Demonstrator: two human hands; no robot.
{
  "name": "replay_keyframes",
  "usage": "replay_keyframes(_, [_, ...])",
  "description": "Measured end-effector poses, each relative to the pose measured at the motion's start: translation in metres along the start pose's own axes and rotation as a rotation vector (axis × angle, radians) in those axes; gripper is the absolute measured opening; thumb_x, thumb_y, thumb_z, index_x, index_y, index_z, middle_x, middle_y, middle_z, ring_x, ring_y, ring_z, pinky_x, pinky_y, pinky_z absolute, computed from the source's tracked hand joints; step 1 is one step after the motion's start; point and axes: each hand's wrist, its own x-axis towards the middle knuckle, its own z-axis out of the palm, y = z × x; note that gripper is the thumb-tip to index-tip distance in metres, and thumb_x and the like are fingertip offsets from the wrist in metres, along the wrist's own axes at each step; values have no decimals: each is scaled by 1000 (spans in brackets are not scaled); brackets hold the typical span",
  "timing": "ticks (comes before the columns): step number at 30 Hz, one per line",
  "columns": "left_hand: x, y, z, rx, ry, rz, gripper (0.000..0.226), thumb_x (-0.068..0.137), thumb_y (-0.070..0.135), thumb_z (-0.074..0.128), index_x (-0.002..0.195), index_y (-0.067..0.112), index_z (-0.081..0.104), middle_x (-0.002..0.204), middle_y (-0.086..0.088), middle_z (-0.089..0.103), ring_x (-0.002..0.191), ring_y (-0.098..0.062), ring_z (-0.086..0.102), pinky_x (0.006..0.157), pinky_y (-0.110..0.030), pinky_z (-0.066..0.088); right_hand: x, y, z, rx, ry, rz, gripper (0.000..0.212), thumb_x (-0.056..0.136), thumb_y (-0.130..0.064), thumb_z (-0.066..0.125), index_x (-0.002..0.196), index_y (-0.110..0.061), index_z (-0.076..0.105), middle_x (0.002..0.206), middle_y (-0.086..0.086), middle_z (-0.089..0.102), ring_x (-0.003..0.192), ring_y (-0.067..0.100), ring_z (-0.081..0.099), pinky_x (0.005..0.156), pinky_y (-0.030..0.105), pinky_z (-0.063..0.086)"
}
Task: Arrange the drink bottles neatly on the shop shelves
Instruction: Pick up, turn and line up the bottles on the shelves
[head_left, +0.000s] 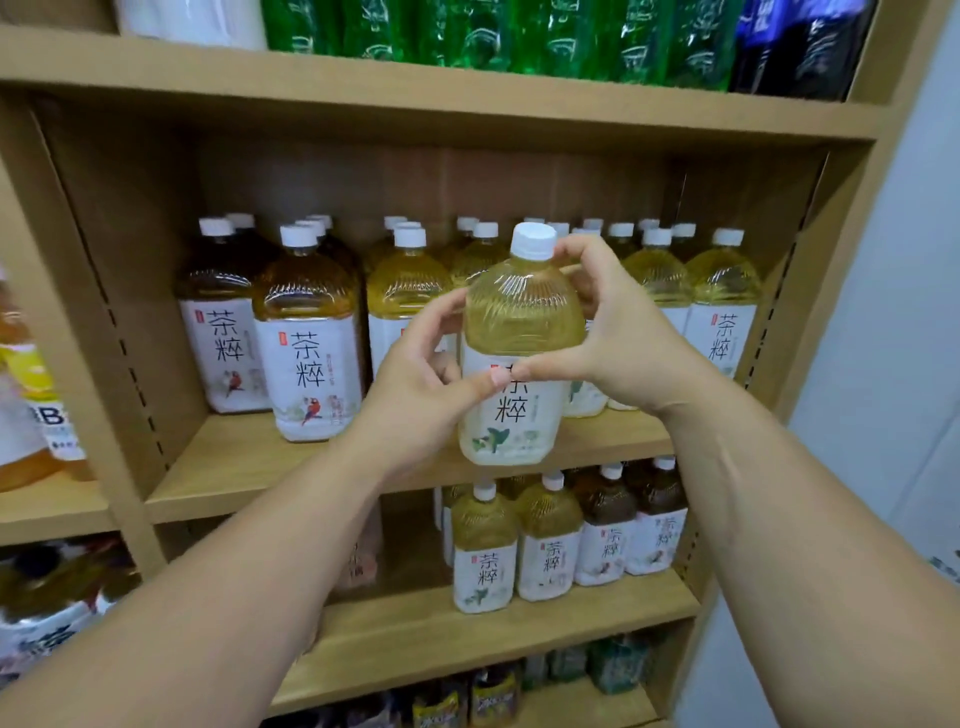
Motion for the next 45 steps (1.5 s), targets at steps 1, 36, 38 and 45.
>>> replay_keyframes(1, [5,-1,-1,-8,-5,7,75,85,19,81,149,27,44,142,4,58,79,-14,64,85,-52,60,4,2,0,8,12,0,91,55,-34,100,128,-37,46,122,-9,64,111,6,66,93,38,59])
replay_keyframes(36, [-26,-45,-76,813,563,-317,147,53,55,96,160,30,-2,159,-3,32,146,-27,32,118,-49,36,-11,90,98,-943,135,89,100,86,-64,64,157,-52,-6,166,-13,-26,156,34,-14,118,73,12])
replay_keyframes(38, [-23,-44,-69,860,575,-307,145,54,52,96,161,27,1,157,-5,34,144,-27,35,115,-47,37,-10,89,98,-923,119,109,99,87,-62,64,157,-52,-5,166,-14,-28,155,34,-19,118,73,11])
replay_keyframes(45, [-18,-45,-65,919,562,-294,139,58,54,94,161,20,6,157,-6,34,144,-26,39,112,-45,41,-13,89,92,-854,106,99,97,89,-50,69,158,-50,2,167,-13,-23,155,28,-20,119,71,14])
